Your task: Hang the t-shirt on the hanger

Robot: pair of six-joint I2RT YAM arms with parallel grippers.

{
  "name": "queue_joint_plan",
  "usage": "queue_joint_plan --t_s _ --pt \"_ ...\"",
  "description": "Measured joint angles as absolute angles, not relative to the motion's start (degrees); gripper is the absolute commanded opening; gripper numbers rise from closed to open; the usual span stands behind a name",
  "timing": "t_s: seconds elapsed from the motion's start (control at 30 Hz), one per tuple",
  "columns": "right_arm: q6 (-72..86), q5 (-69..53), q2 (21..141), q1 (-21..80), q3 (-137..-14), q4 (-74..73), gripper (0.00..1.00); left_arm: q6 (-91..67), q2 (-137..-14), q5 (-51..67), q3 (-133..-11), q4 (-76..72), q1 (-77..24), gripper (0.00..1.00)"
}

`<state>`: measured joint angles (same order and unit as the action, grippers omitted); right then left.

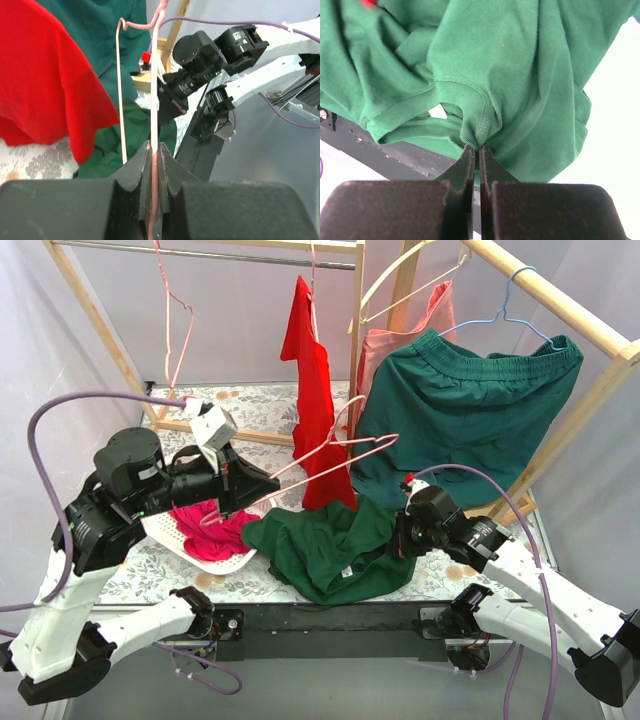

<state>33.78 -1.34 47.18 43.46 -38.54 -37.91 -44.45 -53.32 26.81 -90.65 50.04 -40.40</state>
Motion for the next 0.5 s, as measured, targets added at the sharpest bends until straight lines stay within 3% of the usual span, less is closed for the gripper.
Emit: queue_joint_plan --t_s 0.5 --pt "37.21 5.91 45.69 43.46 -37.58 -43.13 0.01 -44.29 -42.70 29.19 -75.42 62.85 -40.64 0.00"
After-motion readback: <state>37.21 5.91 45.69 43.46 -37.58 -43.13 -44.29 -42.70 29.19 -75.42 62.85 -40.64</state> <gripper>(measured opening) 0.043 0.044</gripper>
